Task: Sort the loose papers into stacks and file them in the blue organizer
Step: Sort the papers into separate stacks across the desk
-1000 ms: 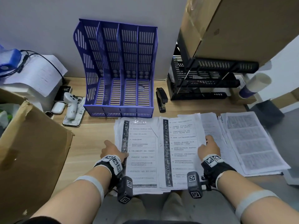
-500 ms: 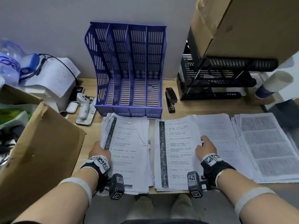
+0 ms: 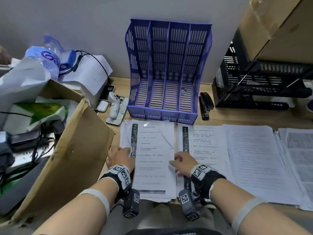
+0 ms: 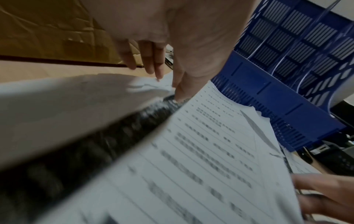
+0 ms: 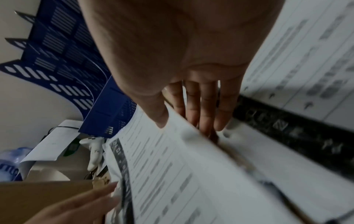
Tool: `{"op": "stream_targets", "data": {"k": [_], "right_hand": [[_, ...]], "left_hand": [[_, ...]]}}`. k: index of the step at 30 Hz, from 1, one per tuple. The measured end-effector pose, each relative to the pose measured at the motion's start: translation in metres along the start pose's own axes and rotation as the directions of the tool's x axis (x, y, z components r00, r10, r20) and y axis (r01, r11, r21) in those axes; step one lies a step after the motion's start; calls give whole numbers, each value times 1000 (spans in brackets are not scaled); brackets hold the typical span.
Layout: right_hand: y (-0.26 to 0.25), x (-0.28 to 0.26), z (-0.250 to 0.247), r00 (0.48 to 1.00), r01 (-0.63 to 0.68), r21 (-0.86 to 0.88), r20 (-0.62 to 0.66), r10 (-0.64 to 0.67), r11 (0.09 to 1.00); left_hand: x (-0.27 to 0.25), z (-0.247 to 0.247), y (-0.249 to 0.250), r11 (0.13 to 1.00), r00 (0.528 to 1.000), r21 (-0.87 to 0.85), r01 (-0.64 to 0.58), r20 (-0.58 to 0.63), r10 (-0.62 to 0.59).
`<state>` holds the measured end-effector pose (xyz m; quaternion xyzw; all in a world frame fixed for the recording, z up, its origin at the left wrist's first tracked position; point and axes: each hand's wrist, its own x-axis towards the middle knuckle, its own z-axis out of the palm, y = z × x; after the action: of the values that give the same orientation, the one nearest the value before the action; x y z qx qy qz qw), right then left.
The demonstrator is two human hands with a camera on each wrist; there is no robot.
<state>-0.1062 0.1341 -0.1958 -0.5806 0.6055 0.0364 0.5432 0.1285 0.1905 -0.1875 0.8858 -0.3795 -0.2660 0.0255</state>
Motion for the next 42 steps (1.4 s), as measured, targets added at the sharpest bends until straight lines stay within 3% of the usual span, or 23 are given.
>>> {"op": "stream_targets", "data": {"k": [2,5,7,10,14,17,20,23,26,29,33,36,38,42], "right_hand": [[-4,3,7,997,-5,-130,-83,-6,992],[0,7,4,983,-20,-182,-183,-13,983],[6,7,-3,976,-30,-122,-218,2,992],[17,3,-19,948,-47,-17,-317,40,999],[43,-6,-44,885,-132,71,-441,150,989],[55,-13,-54,875,-137,86,-457,161,987],[62,-18,-58,863,-137,107,-476,172,985],[65,-22,-58,879,-125,224,-427,213,967],[61,-27,-58,923,-138,311,-303,236,940],[56,-35,-66,943,-163,236,-249,221,958],[67,-45,-86,890,-140,172,-410,200,975],[79,-46,-101,816,-169,149,-533,223,974],[85,-43,-106,769,-183,137,-597,229,974],[81,-32,-95,726,-285,78,-633,268,955]], "left_hand": [[1,2,-2,999,999,-11,-43,-7,43],[3,2,-3,990,996,-113,-80,36,84],[7,3,-4,987,993,-132,-96,49,104],[14,3,-5,980,996,-179,-85,-26,82],[17,3,2,994,993,-59,-97,-66,93],[12,6,15,987,984,-49,-156,-98,151],[11,12,33,963,977,-194,-188,60,202],[3,18,56,914,931,-384,-132,268,247],[-10,29,76,907,869,-401,-131,393,300],[-20,41,94,918,811,-366,-155,483,330],[-30,48,119,906,772,-337,-255,494,401],[-35,53,126,878,749,-447,-173,519,411],[-33,57,123,864,773,-490,-112,503,386],[-15,44,99,875,943,-473,-103,233,237]]}}
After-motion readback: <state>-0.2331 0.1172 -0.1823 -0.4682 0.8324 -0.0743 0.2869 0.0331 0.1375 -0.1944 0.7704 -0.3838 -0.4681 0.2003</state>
